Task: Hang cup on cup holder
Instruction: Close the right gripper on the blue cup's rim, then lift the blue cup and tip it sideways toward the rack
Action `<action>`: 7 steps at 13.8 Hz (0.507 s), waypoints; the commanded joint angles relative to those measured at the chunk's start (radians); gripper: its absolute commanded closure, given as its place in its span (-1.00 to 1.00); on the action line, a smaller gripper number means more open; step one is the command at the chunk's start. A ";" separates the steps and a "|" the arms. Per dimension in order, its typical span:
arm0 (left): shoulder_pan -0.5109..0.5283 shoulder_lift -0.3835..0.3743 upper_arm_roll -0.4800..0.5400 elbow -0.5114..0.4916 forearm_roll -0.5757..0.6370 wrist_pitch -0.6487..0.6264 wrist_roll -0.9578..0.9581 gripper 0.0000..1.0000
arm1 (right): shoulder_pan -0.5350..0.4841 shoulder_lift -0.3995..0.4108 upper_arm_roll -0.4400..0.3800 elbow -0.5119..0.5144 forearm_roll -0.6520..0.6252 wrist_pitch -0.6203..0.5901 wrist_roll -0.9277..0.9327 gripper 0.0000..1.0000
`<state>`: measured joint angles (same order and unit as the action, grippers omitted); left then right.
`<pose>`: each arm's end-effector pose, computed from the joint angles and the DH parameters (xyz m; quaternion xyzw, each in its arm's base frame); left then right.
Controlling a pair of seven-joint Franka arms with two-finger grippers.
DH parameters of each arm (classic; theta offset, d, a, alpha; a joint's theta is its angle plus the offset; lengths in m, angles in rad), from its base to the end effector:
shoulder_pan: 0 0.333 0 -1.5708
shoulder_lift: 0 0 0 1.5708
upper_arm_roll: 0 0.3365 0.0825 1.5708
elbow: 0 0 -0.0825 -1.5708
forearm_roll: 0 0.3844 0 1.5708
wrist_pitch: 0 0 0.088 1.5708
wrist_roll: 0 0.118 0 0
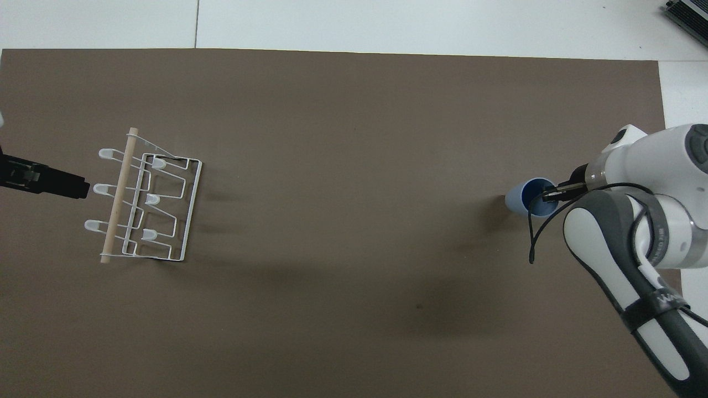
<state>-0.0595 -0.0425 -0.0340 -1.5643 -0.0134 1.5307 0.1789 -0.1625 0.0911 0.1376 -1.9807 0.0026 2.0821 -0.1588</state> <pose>0.5345 -0.0522 0.6567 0.9907 -0.1361 0.0047 0.0058 0.5785 -0.0158 0.4317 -0.9978 -0.0660 -0.0062 0.0068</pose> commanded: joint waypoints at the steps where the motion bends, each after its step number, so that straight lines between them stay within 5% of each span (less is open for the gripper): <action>1: 0.003 -0.025 0.003 -0.026 -0.010 -0.004 0.004 -1.00 | -0.006 -0.025 0.004 0.100 -0.010 -0.112 0.005 1.00; 7: 0.003 -0.025 0.003 -0.026 -0.010 -0.004 0.004 -1.00 | -0.012 -0.139 0.004 0.195 -0.007 -0.295 0.001 1.00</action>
<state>-0.0595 -0.0426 -0.0340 -1.5643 -0.0134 1.5307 0.1789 -0.1642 -0.0202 0.1343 -1.8405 0.0026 1.8642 -0.1588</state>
